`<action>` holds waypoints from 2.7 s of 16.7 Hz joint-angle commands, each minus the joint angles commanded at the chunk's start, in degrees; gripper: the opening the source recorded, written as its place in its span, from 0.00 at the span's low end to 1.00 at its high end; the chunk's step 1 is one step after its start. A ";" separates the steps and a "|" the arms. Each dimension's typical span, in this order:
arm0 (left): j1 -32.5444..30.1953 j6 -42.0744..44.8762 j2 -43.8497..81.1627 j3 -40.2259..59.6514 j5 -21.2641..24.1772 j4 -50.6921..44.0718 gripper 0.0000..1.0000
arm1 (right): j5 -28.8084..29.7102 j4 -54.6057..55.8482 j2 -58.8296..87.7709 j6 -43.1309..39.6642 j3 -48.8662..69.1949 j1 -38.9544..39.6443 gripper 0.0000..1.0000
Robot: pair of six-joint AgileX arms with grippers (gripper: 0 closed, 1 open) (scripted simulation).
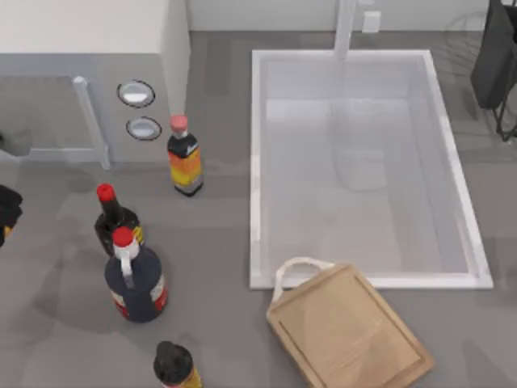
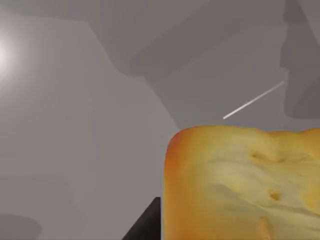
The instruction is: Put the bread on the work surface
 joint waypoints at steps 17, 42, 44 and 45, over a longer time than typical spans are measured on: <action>-40.13 -51.33 8.67 25.88 1.22 2.05 0.00 | 0.00 0.00 0.00 0.00 0.00 0.00 1.00; -60.95 -89.33 29.98 28.48 0.11 1.70 0.00 | 0.00 0.00 0.00 0.00 0.00 0.00 1.00; -61.00 -89.40 30.09 27.47 0.10 3.37 0.00 | 0.00 0.00 0.00 0.00 0.00 0.00 1.00; -61.01 -89.44 30.29 26.96 0.06 4.10 0.00 | 0.00 0.00 0.00 0.00 0.00 0.00 1.00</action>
